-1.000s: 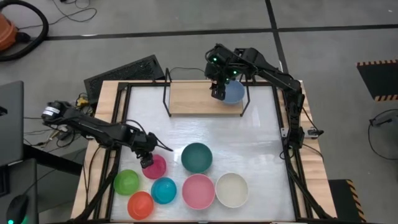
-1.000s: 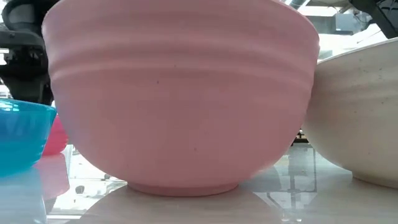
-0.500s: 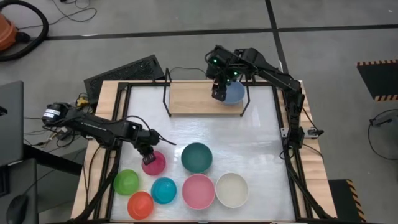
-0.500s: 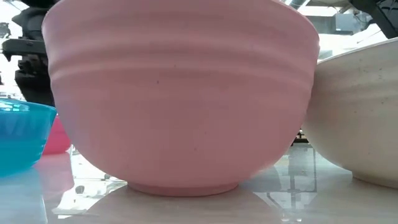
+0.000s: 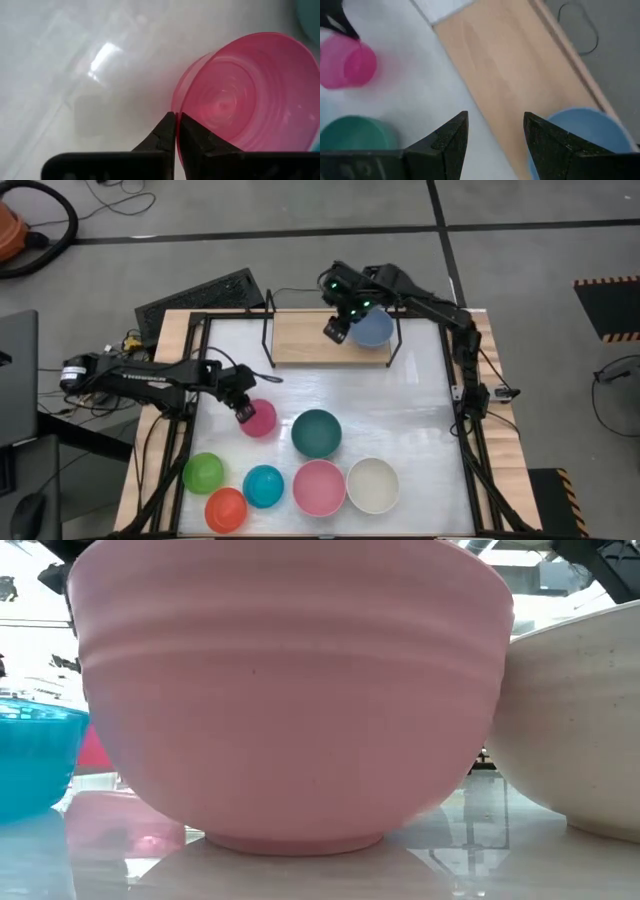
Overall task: Place and stack bowls onto a shelf
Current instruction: Put the small pink bowl on the shelf
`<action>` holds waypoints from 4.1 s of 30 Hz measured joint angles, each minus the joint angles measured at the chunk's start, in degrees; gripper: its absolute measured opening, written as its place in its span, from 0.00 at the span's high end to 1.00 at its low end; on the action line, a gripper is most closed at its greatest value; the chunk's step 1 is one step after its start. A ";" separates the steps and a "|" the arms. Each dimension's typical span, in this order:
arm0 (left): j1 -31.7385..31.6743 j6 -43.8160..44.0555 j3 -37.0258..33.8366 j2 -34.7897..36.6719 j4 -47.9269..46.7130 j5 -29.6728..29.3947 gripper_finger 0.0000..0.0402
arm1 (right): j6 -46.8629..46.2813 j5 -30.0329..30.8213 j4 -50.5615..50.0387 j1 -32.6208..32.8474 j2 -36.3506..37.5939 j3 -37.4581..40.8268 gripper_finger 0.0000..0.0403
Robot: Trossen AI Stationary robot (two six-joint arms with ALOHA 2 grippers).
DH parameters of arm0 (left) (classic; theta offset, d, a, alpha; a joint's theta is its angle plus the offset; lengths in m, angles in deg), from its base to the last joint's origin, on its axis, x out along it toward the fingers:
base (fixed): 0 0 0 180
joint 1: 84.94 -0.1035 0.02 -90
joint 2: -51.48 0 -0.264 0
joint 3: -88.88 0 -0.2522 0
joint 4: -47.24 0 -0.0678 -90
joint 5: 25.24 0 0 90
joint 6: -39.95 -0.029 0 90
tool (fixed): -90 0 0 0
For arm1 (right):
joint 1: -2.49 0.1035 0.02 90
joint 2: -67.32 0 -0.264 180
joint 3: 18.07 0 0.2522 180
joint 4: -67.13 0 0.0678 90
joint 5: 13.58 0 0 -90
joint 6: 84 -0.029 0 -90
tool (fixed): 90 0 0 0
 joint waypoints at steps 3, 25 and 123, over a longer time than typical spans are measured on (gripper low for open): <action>-1.64 -2.26 0.00 0.95 0.10 -0.45 1.00 | 0.07 -0.04 2.11 1.52 -3.23 -0.15 0.46; -7.61 5.36 0.00 0.25 17.62 -9.41 1.00 | -2.99 2.39 14.16 15.60 -13.34 -0.08 0.46; -3.85 -6.53 0.04 30.26 26.67 -11.89 0.50 | -17.67 1.22 30.30 -4.00 -23.07 -0.04 0.94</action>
